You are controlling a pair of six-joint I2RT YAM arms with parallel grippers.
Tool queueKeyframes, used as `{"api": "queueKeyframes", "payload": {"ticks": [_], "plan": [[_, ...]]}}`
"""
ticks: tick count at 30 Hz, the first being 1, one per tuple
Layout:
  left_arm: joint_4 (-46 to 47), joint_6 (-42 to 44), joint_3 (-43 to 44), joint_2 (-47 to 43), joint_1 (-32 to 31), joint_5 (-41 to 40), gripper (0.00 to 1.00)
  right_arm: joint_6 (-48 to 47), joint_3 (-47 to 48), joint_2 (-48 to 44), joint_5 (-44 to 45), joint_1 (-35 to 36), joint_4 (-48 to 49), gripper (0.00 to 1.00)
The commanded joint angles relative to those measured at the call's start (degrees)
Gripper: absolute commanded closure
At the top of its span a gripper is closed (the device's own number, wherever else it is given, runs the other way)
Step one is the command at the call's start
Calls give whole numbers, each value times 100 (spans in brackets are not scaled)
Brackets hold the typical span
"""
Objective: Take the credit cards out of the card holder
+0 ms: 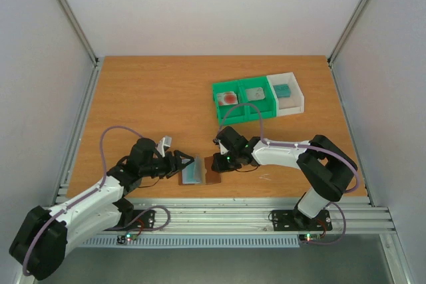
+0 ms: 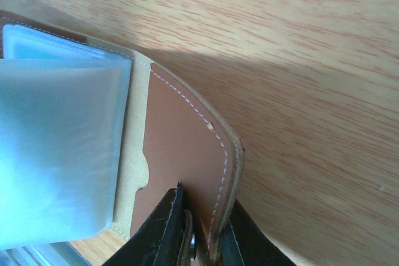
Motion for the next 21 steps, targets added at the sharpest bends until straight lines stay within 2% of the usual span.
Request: {"api": "queueKeyframes", "payload": {"ticks": [1,9,21], "plan": [[-439,-11,158,-265,-31,-291,33,-126,-18,-91,-208,44,220,86],[-515,209,238,14,-31,-315,28,-131,-29,-79,-240,43,215,86],[-207,291,114,366,-31,-258,25,-110,-25,-31,-260,44,246,86]]}}
